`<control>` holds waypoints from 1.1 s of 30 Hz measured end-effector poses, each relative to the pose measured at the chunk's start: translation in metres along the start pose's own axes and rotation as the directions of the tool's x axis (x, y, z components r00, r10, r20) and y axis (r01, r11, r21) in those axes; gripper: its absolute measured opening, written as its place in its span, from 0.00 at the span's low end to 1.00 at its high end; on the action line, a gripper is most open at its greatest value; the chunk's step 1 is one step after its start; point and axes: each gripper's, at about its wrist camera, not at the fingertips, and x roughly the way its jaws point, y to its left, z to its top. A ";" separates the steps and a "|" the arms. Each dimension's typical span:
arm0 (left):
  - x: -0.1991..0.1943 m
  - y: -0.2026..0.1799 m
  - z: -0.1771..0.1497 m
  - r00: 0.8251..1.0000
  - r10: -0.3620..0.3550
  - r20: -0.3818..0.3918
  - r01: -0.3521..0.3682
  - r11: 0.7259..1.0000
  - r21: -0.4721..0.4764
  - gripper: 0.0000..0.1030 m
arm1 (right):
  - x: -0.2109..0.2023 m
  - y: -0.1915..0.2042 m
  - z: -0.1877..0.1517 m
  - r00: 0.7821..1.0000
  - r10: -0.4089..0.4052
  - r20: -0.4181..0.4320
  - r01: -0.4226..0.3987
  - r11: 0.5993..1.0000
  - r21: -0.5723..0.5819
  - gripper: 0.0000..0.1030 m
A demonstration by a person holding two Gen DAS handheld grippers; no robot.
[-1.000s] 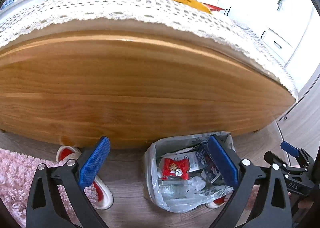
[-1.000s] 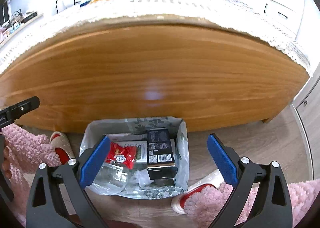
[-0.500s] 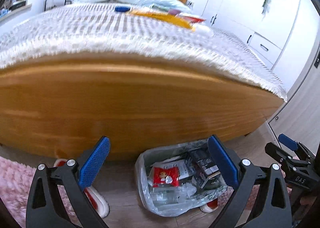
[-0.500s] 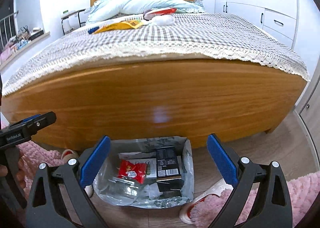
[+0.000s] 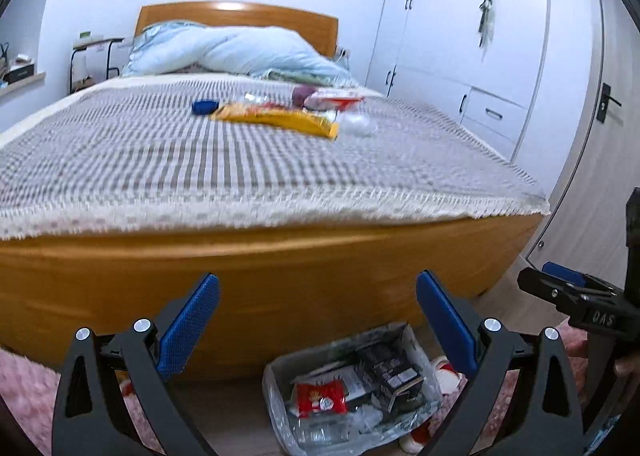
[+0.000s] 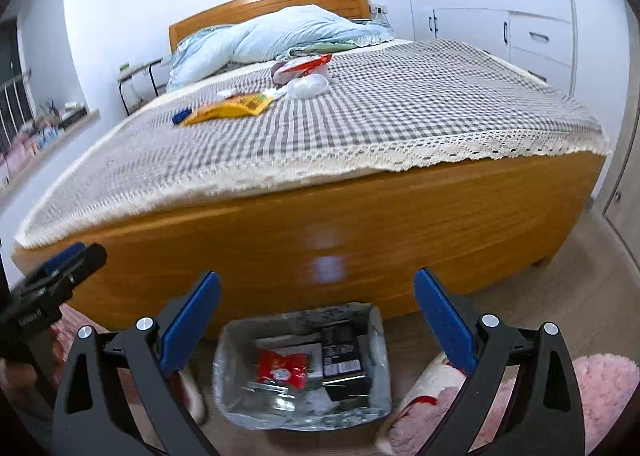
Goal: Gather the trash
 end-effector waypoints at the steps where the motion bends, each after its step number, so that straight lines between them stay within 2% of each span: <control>1: -0.003 0.001 0.004 1.000 -0.004 0.010 0.004 1.000 -0.006 0.93 | -0.002 0.000 0.005 1.000 -0.003 0.012 0.003 1.000 0.001 0.90; 5: -0.012 0.007 0.021 0.998 0.004 0.055 -0.002 0.999 -0.042 0.93 | -0.009 0.000 0.021 0.999 -0.003 0.051 0.003 1.000 0.002 0.90; 16: -0.017 0.016 0.072 0.982 0.005 0.189 0.000 1.000 -0.024 0.93 | -0.009 0.002 0.076 0.985 0.018 0.174 -0.021 1.000 0.016 0.90; 19: -0.013 0.018 0.086 0.976 -0.007 0.215 0.013 1.000 -0.025 0.93 | -0.006 0.006 0.091 0.977 0.012 0.214 -0.012 1.000 0.001 0.90; 23: -0.006 0.021 0.101 0.970 -0.038 0.238 0.047 0.998 -0.029 0.93 | 0.004 0.011 0.112 0.971 0.049 0.233 -0.049 0.999 -0.004 0.90; 29: 0.011 0.022 0.123 0.959 -0.051 0.280 0.064 0.997 -0.039 0.93 | 0.020 0.023 0.144 0.958 0.082 0.275 -0.075 0.997 -0.034 0.90; 33: 0.024 0.025 0.139 0.950 -0.035 0.310 0.051 0.998 -0.043 0.93 | 0.029 0.033 0.162 0.948 0.098 0.302 -0.087 0.995 -0.052 0.90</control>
